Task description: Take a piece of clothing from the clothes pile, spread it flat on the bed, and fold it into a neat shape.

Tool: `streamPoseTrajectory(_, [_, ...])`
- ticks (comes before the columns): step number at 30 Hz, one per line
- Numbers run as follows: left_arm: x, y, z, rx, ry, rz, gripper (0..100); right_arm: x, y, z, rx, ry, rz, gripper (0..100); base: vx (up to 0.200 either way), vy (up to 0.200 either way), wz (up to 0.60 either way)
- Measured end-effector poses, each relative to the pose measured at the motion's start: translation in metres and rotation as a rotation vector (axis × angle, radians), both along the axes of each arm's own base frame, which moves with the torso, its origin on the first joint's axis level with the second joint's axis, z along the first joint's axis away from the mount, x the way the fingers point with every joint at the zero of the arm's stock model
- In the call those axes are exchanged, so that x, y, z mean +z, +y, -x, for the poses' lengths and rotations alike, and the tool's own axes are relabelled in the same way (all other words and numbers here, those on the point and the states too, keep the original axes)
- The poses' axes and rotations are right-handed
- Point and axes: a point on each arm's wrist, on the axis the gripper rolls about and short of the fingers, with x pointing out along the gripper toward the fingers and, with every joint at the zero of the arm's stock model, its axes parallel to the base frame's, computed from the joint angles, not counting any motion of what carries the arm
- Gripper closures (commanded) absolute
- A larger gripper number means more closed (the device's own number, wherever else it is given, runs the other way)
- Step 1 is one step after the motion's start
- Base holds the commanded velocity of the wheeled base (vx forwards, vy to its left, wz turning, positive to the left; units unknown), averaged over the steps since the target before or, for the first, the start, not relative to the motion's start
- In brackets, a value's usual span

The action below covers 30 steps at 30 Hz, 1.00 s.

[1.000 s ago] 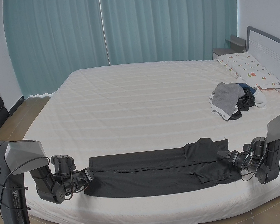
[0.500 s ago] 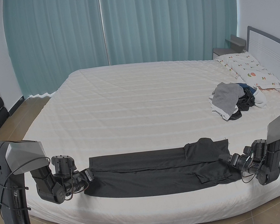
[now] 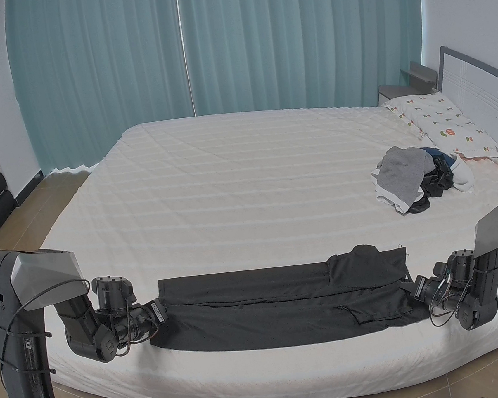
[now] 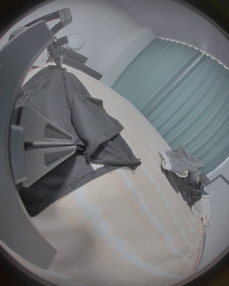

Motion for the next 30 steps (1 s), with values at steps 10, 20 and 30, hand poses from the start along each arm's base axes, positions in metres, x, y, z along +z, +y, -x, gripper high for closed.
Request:
streamPoseTrajectory(10, [0.000, 0.003, -0.002, 0.016, -0.006, 0.001, 100, 0.016, -0.014, -0.011, -0.068, -0.059, -0.048, 100, 0.000, 0.000, 0.00])
streamPoseTrajectory(20, [-0.001, 0.007, -0.006, 0.044, -0.017, -0.010, 100, 0.015, -0.014, -0.015, -0.071, -0.071, -0.045, 100, 0.000, 0.000, 0.00])
streamPoseTrajectory(30, [-0.012, 0.007, -0.016, 0.070, -0.019, -0.025, 100, 0.005, -0.010, -0.026, -0.064, -0.082, -0.042, 100, 0.000, 0.000, 0.00])
